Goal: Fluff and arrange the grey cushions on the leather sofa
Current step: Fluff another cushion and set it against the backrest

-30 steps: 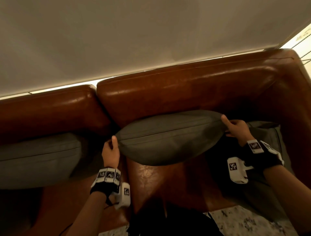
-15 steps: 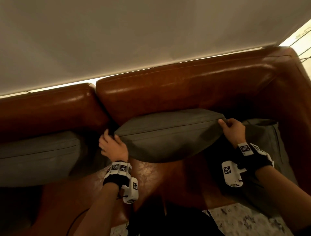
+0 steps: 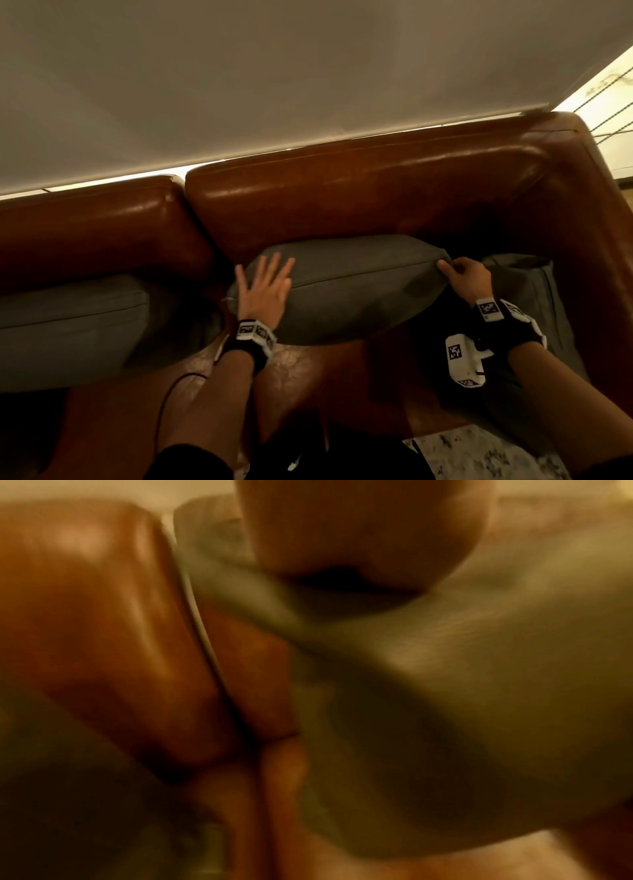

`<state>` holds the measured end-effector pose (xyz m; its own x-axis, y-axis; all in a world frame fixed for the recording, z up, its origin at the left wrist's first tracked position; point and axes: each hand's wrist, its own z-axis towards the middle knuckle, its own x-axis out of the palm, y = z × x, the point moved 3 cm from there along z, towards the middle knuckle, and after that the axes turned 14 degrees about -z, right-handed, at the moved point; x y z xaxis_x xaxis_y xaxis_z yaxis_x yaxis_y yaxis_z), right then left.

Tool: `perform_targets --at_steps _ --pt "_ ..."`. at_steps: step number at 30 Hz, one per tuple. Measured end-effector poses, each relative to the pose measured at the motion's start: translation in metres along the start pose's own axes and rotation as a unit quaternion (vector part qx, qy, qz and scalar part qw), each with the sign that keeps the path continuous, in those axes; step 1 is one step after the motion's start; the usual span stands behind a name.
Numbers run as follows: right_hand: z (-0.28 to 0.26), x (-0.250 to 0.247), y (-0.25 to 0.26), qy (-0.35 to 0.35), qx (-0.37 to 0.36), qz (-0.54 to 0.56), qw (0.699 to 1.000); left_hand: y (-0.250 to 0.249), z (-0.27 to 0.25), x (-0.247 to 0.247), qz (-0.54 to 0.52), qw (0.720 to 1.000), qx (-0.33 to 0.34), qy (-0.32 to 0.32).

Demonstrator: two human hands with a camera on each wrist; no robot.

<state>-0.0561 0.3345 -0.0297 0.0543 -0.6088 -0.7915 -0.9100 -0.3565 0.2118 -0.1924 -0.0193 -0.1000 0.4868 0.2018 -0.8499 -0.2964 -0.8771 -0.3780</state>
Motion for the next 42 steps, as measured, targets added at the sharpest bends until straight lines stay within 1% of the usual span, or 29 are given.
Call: perform_targets --at_steps 1,2,3,4,5,6,7,9,11,12,13,15,17,18,19,21,23,24,25,28,31,33,34,36,38,40,42 --pt "0.001 0.001 0.005 0.012 -0.003 0.006 1.0 0.023 -0.004 -0.009 -0.011 0.998 -0.05 -0.028" --pt "0.004 0.001 0.01 0.021 -0.001 0.019 1.0 0.042 -0.01 -0.018 -0.049 0.991 -0.111 -0.059" --pt "0.007 0.0 0.016 0.029 0.001 0.041 0.999 0.055 -0.014 -0.026 -0.102 0.977 -0.166 -0.091" --pt "0.009 -0.001 0.021 0.048 0.013 0.083 0.995 0.062 -0.018 -0.032 -0.167 0.956 -0.207 -0.12" --pt "0.011 -0.002 0.024 0.064 0.03 0.132 0.989 0.064 -0.019 -0.038 -0.237 0.933 -0.232 -0.142" --pt "0.015 -0.001 0.026 0.067 0.051 0.173 0.981 0.061 -0.018 -0.042 -0.306 0.907 -0.249 -0.148" --pt "0.021 0.001 0.026 0.066 0.055 0.193 0.977 0.056 -0.016 -0.046 -0.365 0.881 -0.264 -0.145" --pt "0.025 0.004 0.028 0.042 0.045 0.195 0.979 0.051 -0.012 -0.053 -0.435 0.841 -0.289 -0.142" --pt "0.021 0.001 0.032 0.026 0.046 0.222 0.974 0.054 -0.006 -0.06 -0.463 0.816 -0.308 -0.157" --pt "0.02 -0.001 0.033 0.025 0.047 0.239 0.97 0.057 -0.004 -0.063 -0.472 0.809 -0.311 -0.165" --pt "0.019 -0.002 0.033 0.025 0.046 0.248 0.967 0.059 -0.003 -0.065 -0.476 0.806 -0.308 -0.171" --pt "0.021 -0.002 0.031 0.02 0.05 0.25 0.967 0.058 -0.001 -0.065 -0.465 0.814 -0.296 -0.182" --pt "0.021 0.001 0.03 0.015 0.06 0.252 0.966 0.052 -0.002 -0.065 -0.468 0.813 -0.286 -0.194" --pt "0.019 0.001 0.03 0.025 0.059 0.258 0.964 0.051 -0.003 -0.065 -0.479 0.808 -0.281 -0.198" --pt "0.016 0.0 0.029 0.041 0.053 0.266 0.961 0.052 -0.007 -0.065 -0.498 0.796 -0.281 -0.2" --pt "0.008 -0.002 0.022 0.081 0.04 0.285 0.954 0.058 -0.016 -0.061 -0.54 0.766 -0.288 -0.196" --pt "-0.001 -0.001 0.011 0.116 0.042 0.285 0.951 0.065 -0.033 -0.05 -0.555 0.749 -0.318 -0.172" --pt "-0.003 0.0 0.005 0.12 0.043 0.28 0.951 0.067 -0.04 -0.044 -0.557 0.744 -0.333 -0.159" --pt "-0.004 0.001 0.003 0.11 0.039 0.267 0.956 0.065 -0.046 -0.04 -0.558 0.744 -0.34 -0.143" --pt "0.007 -0.001 0.017 0.056 -0.003 0.179 0.982 0.057 -0.051 -0.039 -0.527 0.777 -0.317 -0.134" --pt "0.02 0.0 0.054 0.072 -0.064 0.039 0.995 0.052 -0.046 -0.047 -0.511 0.783 -0.33 -0.126" --pt "0.031 0.004 0.069 0.076 -0.072 -0.018 0.994 0.053 -0.045 -0.055 -0.467 0.812 -0.327 -0.125" --pt "0.036 0.006 0.071 0.072 -0.064 -0.024 0.995 0.053 -0.045 -0.06 -0.436 0.832 -0.321 -0.121" --pt "0.041 0.01 0.076 0.052 -0.039 -0.024 0.998 0.053 -0.045 -0.064 -0.396 0.859 -0.304 -0.114" --pt "0.042 0.011 0.079 0.017 -0.026 -0.038 0.999 0.047 -0.043 -0.068 -0.391 0.861 -0.305 -0.118" --pt "0.037 0.008 0.082 -0.011 -0.049 -0.074 0.996 0.042 -0.041 -0.071 -0.387 0.859 -0.308 -0.129" --pt "0.03 0.002 0.074 -0.018 -0.077 -0.067 0.995 0.045 -0.04 -0.072 -0.388 0.858 -0.311 -0.13"
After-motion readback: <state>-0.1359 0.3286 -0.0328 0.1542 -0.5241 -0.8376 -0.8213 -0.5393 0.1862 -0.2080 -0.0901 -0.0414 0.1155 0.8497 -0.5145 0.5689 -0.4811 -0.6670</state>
